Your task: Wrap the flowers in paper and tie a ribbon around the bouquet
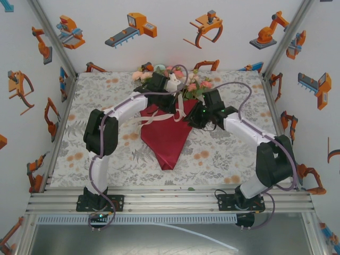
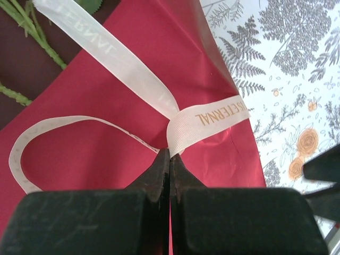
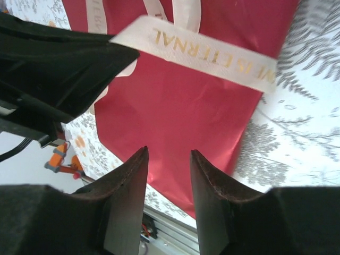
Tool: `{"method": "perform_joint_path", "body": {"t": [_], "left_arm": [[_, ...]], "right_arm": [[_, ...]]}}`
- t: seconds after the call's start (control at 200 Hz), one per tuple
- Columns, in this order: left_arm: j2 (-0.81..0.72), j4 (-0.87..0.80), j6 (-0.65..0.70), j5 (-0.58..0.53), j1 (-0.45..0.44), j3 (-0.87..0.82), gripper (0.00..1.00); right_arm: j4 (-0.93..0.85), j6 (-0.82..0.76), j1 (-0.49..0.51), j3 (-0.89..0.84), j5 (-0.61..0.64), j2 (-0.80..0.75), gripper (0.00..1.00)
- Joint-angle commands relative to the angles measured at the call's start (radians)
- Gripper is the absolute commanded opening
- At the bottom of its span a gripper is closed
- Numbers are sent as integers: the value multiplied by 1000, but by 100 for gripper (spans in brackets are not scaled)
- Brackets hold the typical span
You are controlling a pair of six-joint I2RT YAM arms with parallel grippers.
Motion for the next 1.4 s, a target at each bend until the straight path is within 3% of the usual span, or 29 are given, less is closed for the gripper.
{"method": "perform_joint_path", "body": {"t": [0.0, 0.501, 0.791, 1.011, 1.197, 1.397], "left_arm": [[36, 5, -69, -21, 2, 38, 4], [42, 6, -158, -15, 3, 13, 4], [30, 17, -173, -13, 0, -26, 4], [26, 13, -170, -21, 2, -34, 4], [26, 13, -170, -47, 3, -37, 4], [40, -2, -178, -112, 11, -29, 3]], "right_arm": [[164, 219, 30, -19, 76, 43, 40], [129, 321, 55, 133, 329, 265, 44], [88, 317, 69, 195, 322, 356, 42], [74, 294, 73, 189, 308, 377, 27], [59, 240, 75, 171, 294, 321, 0], [-79, 14, 87, 114, 231, 112, 0]]}}
